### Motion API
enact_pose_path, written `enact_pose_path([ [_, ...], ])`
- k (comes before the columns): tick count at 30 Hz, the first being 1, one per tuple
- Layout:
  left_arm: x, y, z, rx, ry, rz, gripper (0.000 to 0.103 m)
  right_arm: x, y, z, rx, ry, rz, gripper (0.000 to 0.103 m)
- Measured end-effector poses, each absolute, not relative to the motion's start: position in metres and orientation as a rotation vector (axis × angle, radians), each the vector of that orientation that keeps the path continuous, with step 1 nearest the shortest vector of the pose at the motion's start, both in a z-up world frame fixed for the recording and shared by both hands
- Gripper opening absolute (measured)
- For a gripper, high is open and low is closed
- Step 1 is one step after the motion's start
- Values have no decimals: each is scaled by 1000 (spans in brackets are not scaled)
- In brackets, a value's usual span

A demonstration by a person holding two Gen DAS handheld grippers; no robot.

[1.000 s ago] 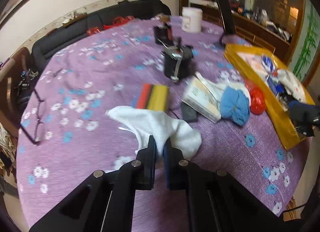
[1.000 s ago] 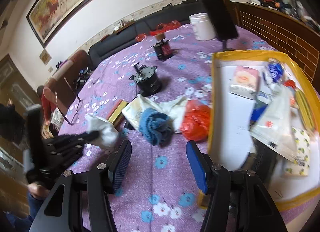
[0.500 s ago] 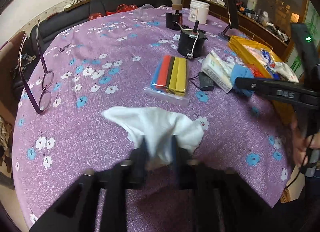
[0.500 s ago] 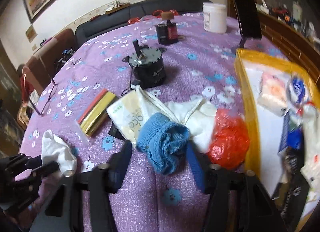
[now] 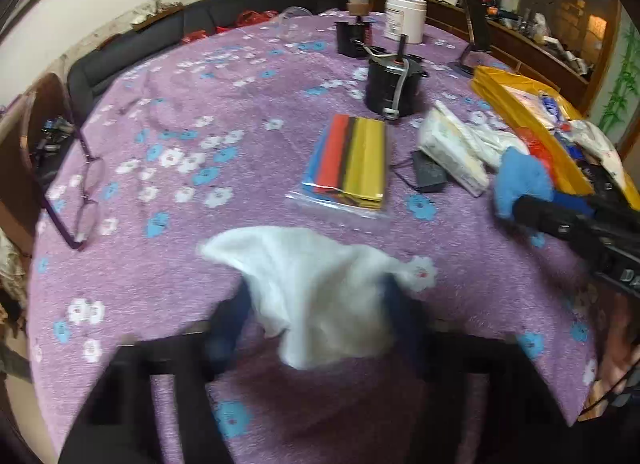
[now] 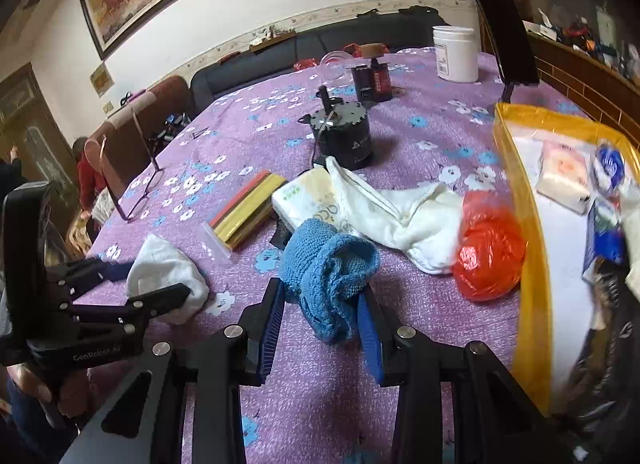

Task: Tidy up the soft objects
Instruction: 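Grasp the blue knitted cloth with right tool while left holds the white cloth, then lift the blue knitted cloth with right tool while left lifts the white cloth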

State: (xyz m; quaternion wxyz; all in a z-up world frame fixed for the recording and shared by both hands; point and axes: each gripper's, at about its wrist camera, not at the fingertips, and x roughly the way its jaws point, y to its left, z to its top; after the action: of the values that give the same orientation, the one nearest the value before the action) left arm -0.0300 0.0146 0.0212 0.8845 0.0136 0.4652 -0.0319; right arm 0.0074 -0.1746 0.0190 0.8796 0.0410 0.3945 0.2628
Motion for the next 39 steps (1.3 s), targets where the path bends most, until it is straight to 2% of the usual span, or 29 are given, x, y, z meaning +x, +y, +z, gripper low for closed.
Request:
enact_pose_path([
  [1, -31, 13, 22, 14, 955, -95, 32, 8, -175, 16, 90, 820, 548, 39],
  [3, -32, 8, 21, 17, 930, -117, 23, 10, -176, 14, 109, 820, 554, 39],
  [6, -28, 10, 21, -31, 915, -147, 19, 14, -181, 14, 147, 816, 558, 39],
  [13, -24, 22, 21, -124, 914, -158, 18, 19, -180, 10, 168, 845, 567, 39],
  [39, -36, 16, 44, -73, 846, -38, 18, -7, -195, 32, 173, 745, 546, 39],
])
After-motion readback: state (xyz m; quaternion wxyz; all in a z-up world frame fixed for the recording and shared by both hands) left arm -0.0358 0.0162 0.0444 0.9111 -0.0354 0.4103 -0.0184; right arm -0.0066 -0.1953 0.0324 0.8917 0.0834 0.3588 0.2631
